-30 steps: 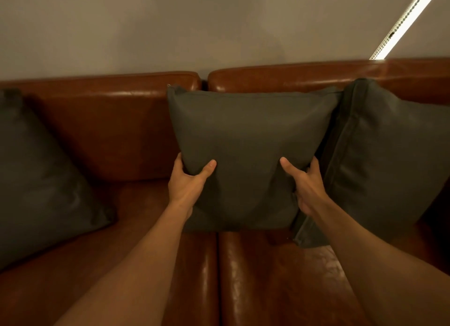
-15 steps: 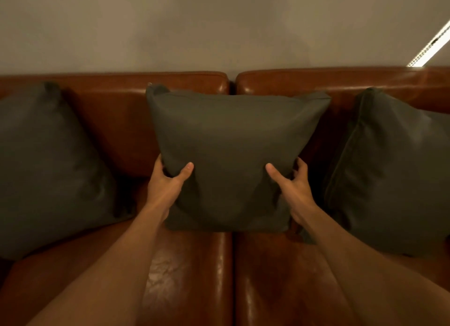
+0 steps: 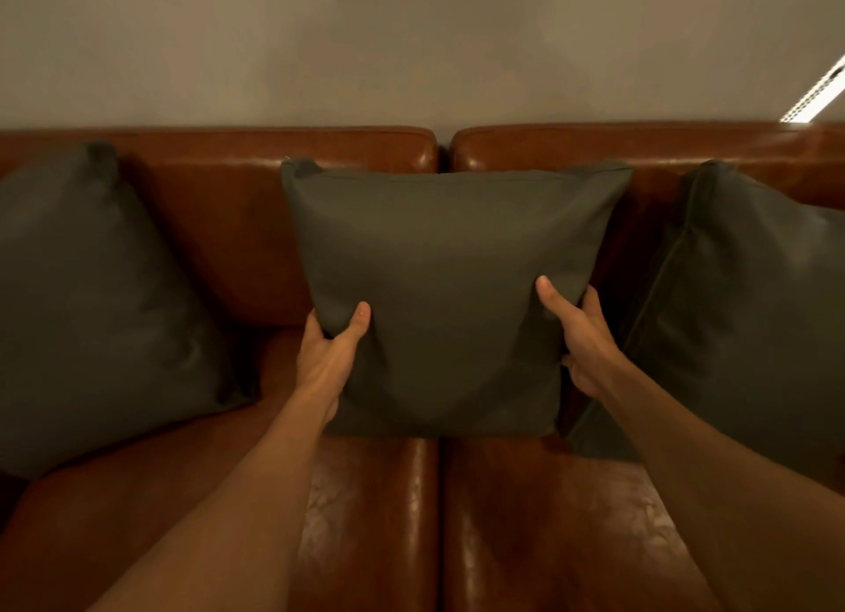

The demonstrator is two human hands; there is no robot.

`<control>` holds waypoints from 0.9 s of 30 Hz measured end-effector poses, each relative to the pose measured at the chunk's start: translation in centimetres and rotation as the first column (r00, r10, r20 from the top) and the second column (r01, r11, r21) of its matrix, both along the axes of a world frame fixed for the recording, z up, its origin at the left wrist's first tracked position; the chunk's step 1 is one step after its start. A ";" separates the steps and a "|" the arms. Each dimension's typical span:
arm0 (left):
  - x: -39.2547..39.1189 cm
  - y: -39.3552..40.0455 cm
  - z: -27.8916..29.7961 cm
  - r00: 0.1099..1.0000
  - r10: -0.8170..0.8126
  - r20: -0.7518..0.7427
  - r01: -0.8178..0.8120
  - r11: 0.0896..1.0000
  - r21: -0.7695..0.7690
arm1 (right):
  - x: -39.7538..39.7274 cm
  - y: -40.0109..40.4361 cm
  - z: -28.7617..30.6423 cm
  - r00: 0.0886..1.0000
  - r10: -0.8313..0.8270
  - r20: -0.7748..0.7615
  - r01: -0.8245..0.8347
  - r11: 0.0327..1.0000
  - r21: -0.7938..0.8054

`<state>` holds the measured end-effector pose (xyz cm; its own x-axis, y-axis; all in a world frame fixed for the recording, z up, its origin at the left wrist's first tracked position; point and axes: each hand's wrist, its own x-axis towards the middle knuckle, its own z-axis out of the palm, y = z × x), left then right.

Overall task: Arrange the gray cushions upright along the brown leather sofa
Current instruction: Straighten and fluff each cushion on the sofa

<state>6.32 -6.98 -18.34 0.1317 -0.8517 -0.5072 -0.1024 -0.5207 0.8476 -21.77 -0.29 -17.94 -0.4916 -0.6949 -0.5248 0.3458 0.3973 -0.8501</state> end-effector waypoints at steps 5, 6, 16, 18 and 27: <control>0.3 -0.5 -0.4 0.999 -0.040 0.009 0.040 0.999 0.020 | 0.1 0.1 -0.2 0.999 0.022 -0.030 -0.021 0.999 0.041; 0.5 -0.5 -0.5 0.999 -0.037 0.008 0.037 0.999 0.023 | 0.0 0.3 -0.3 0.999 0.020 -0.038 -0.018 0.999 0.051; -0.8 0.5 -0.6 0.986 0.133 -0.101 -0.125 0.989 0.082 | 0.9 1.1 -0.5 0.994 0.011 0.105 -0.020 0.997 0.080; -0.7 0.8 -1.0 0.983 0.136 -0.123 -0.128 0.989 0.071 | 1.0 1.6 -0.9 0.994 0.005 0.110 -0.011 0.999 0.053; -0.6 1.5 -1.7 0.981 0.140 -0.136 -0.139 0.990 0.017 | 1.3 2.3 -1.5 0.989 -0.016 0.145 0.023 0.998 -0.051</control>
<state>5.68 -5.46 -20.01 0.1777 -0.8259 -0.5351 0.0881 -0.5282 0.8445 -20.44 1.99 -19.42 -0.4269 -0.7143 -0.5546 0.4739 0.3456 -0.8099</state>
